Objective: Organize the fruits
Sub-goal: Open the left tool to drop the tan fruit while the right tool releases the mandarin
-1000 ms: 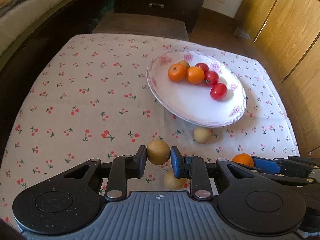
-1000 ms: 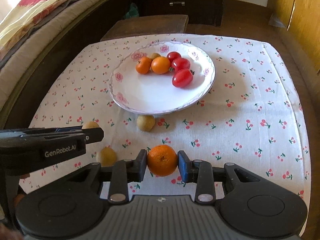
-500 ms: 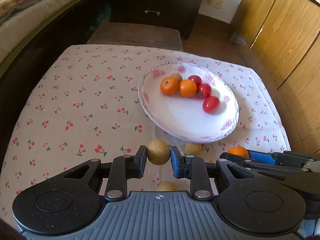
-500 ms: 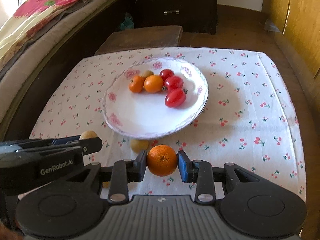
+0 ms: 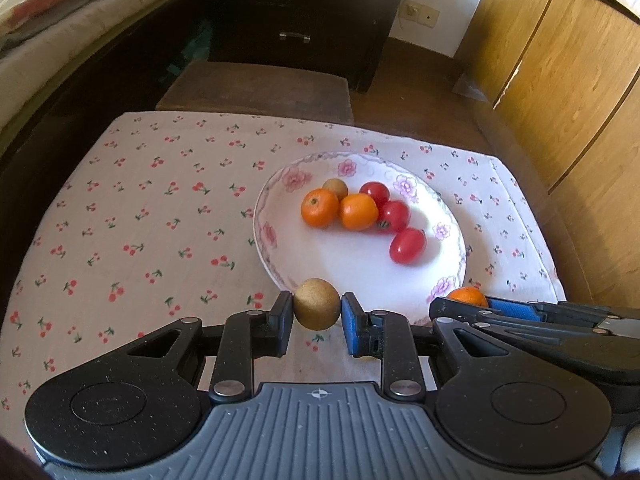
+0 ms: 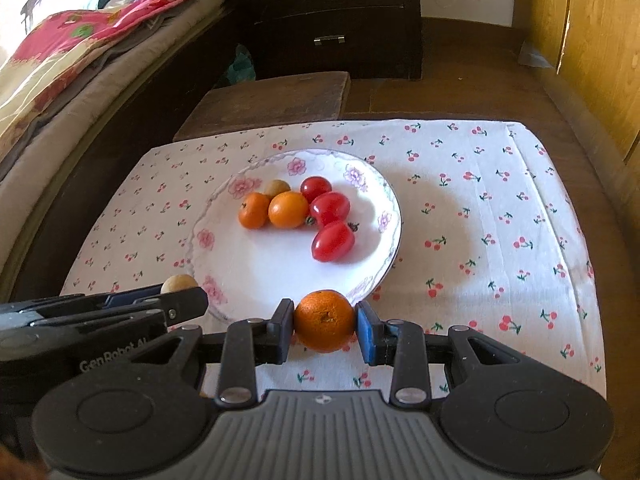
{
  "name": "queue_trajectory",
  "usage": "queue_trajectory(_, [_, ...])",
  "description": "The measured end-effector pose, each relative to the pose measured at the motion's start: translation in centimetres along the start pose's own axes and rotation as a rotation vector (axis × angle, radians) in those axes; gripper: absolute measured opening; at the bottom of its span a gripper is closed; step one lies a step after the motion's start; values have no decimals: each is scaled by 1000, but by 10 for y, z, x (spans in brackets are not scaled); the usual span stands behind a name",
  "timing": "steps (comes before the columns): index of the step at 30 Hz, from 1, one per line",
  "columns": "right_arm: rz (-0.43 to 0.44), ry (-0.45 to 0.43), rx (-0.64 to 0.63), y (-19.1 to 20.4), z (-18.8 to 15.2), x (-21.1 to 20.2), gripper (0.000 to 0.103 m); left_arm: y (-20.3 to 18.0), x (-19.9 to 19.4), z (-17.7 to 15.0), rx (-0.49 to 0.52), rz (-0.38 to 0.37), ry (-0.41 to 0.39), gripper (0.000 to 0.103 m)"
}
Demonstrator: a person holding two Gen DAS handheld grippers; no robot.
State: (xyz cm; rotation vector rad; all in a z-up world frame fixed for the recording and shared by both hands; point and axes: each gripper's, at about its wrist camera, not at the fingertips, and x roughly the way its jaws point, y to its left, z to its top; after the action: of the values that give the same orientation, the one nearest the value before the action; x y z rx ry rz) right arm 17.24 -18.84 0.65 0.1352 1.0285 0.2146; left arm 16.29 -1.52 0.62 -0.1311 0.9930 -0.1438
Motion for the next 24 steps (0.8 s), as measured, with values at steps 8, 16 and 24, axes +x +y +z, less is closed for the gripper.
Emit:
queue_trajectory(8, [-1, -5, -4, 0, 12, 9, 34, -3, 11, 8, 9, 8, 1, 34])
queue_trajectory(16, [1, 5, -9, 2, 16, 20, 35, -5, 16, 12, 17, 15, -2, 33])
queue_trajectory(24, [4, 7, 13, -3, 17, 25, 35, -5, 18, 12, 14, 6, 4, 34])
